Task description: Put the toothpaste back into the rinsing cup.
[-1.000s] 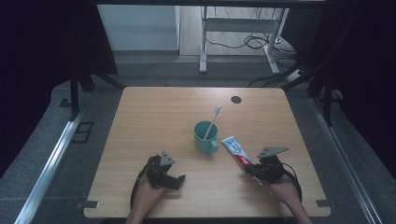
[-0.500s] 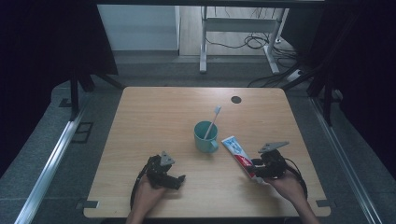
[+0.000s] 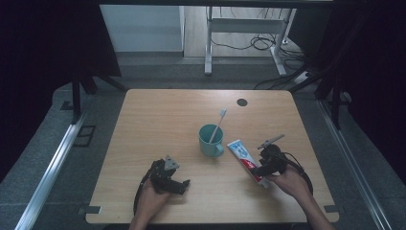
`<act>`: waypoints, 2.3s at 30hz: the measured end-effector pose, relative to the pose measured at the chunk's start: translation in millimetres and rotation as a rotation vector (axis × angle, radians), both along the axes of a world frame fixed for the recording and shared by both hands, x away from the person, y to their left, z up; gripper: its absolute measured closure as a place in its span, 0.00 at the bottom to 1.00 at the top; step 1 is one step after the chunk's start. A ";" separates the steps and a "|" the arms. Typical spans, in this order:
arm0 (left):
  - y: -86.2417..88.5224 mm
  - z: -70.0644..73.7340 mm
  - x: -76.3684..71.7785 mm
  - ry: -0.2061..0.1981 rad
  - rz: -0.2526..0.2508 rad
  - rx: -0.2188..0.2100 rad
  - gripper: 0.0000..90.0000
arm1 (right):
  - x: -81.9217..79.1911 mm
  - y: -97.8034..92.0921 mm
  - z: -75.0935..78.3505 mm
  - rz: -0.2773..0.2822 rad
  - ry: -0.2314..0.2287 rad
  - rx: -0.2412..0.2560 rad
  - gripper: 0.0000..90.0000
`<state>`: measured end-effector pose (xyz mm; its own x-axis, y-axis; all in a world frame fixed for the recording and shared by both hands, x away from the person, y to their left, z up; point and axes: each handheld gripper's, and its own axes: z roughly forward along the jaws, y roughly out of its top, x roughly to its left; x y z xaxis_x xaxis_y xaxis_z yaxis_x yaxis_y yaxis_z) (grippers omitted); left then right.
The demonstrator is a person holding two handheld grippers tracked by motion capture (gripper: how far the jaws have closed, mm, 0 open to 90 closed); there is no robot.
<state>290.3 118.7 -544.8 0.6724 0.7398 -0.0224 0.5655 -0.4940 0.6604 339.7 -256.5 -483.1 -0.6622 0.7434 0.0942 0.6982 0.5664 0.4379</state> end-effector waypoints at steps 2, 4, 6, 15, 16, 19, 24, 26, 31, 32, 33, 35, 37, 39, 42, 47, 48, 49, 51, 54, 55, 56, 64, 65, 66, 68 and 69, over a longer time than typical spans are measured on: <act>0.0 0.1 0.0 0.002 0.000 0.001 0.00 | 4.0 3.3 0.6 0.002 0.021 -0.028 0.38; -0.1 0.1 -0.1 0.003 0.001 0.000 0.00 | 7.9 7.0 0.9 0.002 0.036 -0.056 0.38; -0.1 0.2 -0.2 0.003 0.002 0.000 0.00 | 12.1 10.4 1.1 -0.002 0.051 -0.081 0.37; -0.1 0.1 -0.2 0.003 0.002 0.000 0.00 | 32.9 23.4 0.9 -0.006 0.134 -0.161 0.33; 0.0 0.1 -0.1 0.003 0.002 0.001 0.00 | 34.4 24.4 0.8 -0.004 0.138 -0.167 0.33; -0.1 0.1 -0.2 0.003 0.002 0.000 0.00 | 37.8 27.8 0.4 -0.002 0.155 -0.185 0.32; -0.1 0.1 -0.2 0.003 0.002 0.000 0.00 | 44.6 35.9 -2.0 0.004 0.194 -0.216 0.32; -0.1 0.2 -0.2 0.003 0.002 0.000 0.00 | 47.4 38.6 -3.2 0.002 0.208 -0.225 0.31; -0.1 0.2 -0.2 0.003 0.002 0.000 0.00 | 53.0 42.7 -6.5 -0.003 0.236 -0.255 0.31; -0.1 0.2 -0.2 0.003 0.002 0.000 0.00 | 54.3 43.2 -6.8 -0.002 0.239 -0.261 0.32; -0.1 0.2 -0.2 0.003 0.002 0.001 0.00 | 56.3 45.2 -7.6 -0.008 0.239 -0.268 0.33; 0.0 0.2 -0.2 0.003 0.002 0.001 0.00 | 57.0 46.2 -7.6 -0.009 0.240 -0.272 0.34; 0.0 0.2 -0.2 0.003 0.001 0.001 0.00 | 59.0 49.3 -8.8 -0.012 0.239 -0.273 0.36; 0.0 0.2 -0.2 0.003 0.002 0.001 0.00 | 59.9 52.1 -10.0 -0.013 0.249 -0.279 0.38; 0.0 0.2 -0.1 0.002 0.000 0.002 0.00 | 62.0 55.3 -13.2 -0.011 0.258 -0.297 0.40; 0.1 0.2 0.0 0.002 0.000 0.002 0.00 | 66.7 54.9 -19.3 -0.017 0.279 -0.293 0.46; 0.1 0.2 0.0 0.002 -0.001 0.002 0.00 | 66.1 55.4 -18.1 -0.020 0.285 -0.288 0.50; 0.1 0.2 0.0 0.002 0.000 0.002 0.00 | 66.1 55.4 -18.1 -0.020 0.285 -0.288 0.50; 0.1 0.2 0.0 0.002 0.000 0.002 0.00 | 65.6 55.9 -17.6 -0.030 0.286 -0.296 0.54; 0.1 0.2 0.0 0.002 -0.001 0.002 0.00 | 65.3 55.3 -15.7 -0.035 0.279 -0.299 0.61; 0.1 0.2 0.0 0.002 -0.001 0.002 0.00 | 65.2 54.3 -15.3 -0.033 0.279 -0.287 0.64; 0.1 0.2 0.0 0.002 -0.001 0.002 0.00 | 64.9 53.7 -14.1 -0.029 0.274 -0.285 0.68; 0.1 0.2 0.0 0.002 -0.001 0.002 0.00 | 61.6 49.4 -8.0 -0.006 0.250 -0.260 0.78; 0.1 0.2 0.0 0.002 -0.001 0.002 0.00 | 61.4 49.2 -7.7 -0.005 0.251 -0.258 0.79; 0.1 0.2 0.0 0.002 -0.001 0.002 0.00 | 60.7 48.7 -7.0 0.000 0.247 -0.257 0.79; 0.1 0.2 0.0 0.002 -0.001 0.002 0.00 | 59.3 48.5 -6.7 0.003 0.237 -0.259 0.79; 0.1 0.2 0.0 0.002 -0.001 0.002 0.00 | 59.3 48.5 -6.7 0.003 0.237 -0.259 0.79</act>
